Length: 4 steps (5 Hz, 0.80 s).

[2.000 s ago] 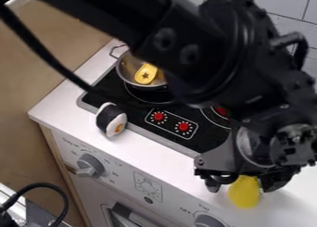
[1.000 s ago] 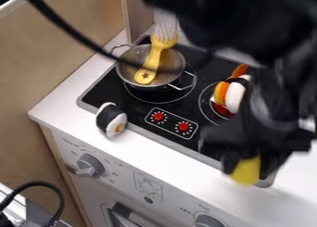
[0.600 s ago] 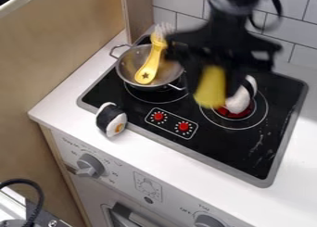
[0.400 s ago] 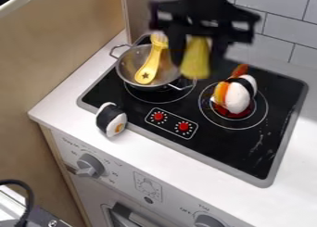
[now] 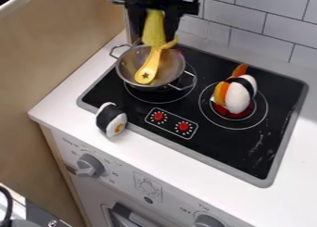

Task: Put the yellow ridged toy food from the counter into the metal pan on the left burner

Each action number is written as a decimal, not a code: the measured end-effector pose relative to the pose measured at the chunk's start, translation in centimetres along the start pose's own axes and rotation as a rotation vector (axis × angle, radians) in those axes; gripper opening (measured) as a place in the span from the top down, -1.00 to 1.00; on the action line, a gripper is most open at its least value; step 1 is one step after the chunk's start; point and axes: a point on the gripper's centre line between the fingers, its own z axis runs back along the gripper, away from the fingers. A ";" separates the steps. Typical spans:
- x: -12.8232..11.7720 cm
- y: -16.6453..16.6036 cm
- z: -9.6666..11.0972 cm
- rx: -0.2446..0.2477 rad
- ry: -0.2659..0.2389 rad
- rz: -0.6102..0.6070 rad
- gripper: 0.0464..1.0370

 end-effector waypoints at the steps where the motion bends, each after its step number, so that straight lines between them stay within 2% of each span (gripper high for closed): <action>1: 1.0 0.9 -1.3 -0.013 -0.019 -0.022 0.03; 3: 1.3 1.0 -3.2 -0.049 -0.063 -0.014 0.03; 4: 1.2 0.8 -4.5 -0.068 -0.068 -0.005 0.03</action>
